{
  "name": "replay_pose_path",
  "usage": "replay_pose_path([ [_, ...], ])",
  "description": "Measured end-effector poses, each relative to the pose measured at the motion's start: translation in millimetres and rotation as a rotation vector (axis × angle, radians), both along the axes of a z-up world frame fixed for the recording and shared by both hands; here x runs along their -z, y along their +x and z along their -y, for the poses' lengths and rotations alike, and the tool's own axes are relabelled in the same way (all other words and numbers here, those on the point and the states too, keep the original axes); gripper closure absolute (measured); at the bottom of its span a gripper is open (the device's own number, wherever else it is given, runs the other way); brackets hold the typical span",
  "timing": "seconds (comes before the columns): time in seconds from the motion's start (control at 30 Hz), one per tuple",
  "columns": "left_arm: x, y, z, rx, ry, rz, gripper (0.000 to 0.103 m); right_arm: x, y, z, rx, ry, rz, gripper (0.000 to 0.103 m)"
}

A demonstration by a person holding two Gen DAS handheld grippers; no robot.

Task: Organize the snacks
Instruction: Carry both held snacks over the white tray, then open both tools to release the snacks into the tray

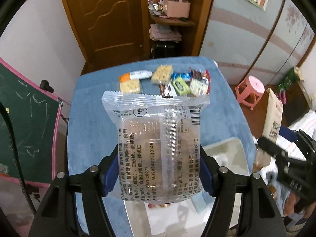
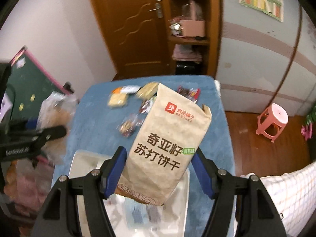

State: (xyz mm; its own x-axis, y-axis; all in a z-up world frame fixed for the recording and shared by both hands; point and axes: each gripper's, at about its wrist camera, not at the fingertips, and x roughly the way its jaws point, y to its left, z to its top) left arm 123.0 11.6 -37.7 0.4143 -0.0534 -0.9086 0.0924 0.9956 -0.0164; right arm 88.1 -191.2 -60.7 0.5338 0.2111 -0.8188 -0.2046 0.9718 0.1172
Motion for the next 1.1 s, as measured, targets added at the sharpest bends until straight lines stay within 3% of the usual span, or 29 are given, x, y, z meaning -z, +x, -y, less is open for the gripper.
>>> replay_pose_path([
  [0.27, 44.7, -29.8, 18.4, -0.015, 0.013, -0.137, 0.035, 28.7, -51.4, -11.8, -0.097, -0.071, 0.005, 0.035],
  [0.5, 95.1, -53.2, 27.2, -0.003, 0.102, -0.249, 0.035, 55.5, -71.7, -22.4, -0.148, -0.114, -0.011, 0.035],
  [0.7, 122.4, -61.2, 18.9, -0.043, 0.113, -0.336, 0.035, 74.9, -83.9, -31.7, -0.197, -0.127, -0.028, 0.035],
  [1.1, 150.6, -69.5, 32.4, -0.032, 0.129, -0.389, 0.035, 92.1, -104.4, -44.4, -0.261, -0.138, -0.003, 0.036],
])
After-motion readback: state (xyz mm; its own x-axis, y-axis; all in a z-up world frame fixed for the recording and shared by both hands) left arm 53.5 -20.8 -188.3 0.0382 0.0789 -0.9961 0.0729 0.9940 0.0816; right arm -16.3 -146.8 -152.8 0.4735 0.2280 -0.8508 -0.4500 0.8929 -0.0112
